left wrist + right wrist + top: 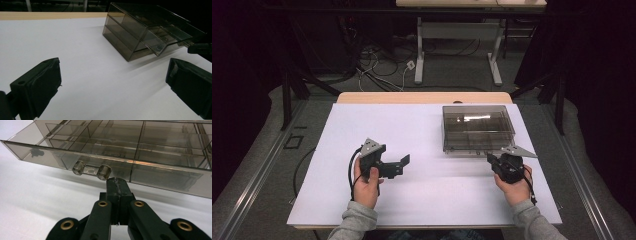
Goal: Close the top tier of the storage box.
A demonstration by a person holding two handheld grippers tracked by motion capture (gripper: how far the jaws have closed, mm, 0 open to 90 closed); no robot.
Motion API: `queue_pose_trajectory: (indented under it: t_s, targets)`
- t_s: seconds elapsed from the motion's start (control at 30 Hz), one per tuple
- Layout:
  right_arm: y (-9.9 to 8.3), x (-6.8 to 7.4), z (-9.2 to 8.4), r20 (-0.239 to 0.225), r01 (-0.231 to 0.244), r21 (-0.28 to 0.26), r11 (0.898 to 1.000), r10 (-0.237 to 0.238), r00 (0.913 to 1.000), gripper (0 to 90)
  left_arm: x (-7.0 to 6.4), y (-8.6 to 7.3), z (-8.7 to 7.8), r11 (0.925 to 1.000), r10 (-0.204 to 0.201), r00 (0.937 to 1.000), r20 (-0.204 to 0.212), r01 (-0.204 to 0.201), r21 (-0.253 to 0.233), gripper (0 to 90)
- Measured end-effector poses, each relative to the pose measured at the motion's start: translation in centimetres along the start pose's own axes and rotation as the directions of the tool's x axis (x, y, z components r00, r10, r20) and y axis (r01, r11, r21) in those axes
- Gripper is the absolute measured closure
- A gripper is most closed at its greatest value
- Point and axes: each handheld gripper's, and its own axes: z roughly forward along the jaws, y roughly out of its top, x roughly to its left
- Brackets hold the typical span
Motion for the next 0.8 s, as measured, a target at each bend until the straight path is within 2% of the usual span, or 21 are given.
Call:
queue_pose_trajectory:
  t_s: [0.1, 0.2, 0.27, 0.33, 0.8]
  targets:
    - [0.2, 0.1, 0.1, 0.002, -0.011, 0.0, 1.0, 0.011, 0.9999, 90.0, 0.0, 0.0, 0.0, 1.0, 0.0, 1.0, 0.0, 0.0, 0.0, 0.5]
    - [0.4, -0.1, 0.3, 0.007, 0.001, 0.0, 1.0, -0.001, 1.0, 90.0, 0.0, 0.0, 0.0, 1.0, 0.001, 1.0, 0.0, -0.001, 0.0, 0.5]
    - [0.4, 0.0, 0.5, 0.006, -0.015, -0.004, 1.0, 0.015, 0.9999, 90.0, 0.0, 0.0, 0.0, 1.0, 0.001, 1.0, 0.0, -0.001, -0.001, 0.5]
    - [0.5, -0.1, 0.6, 0.012, -0.001, -0.008, 1.0, 0.002, 0.9999, 90.0, 0.0, 0.0, 0.0, 1.0, 0.0, 1.0, 0.0, 0.0, 0.0, 0.5]
    - [1.1, -0.4, 1.2, 0.024, -0.03, -0.022, 0.999, 0.03, 0.9992, 90.0, 0.1, 0.0, 0.0, 1.0, 0.001, 1.0, 0.0, -0.001, 0.001, 0.5]
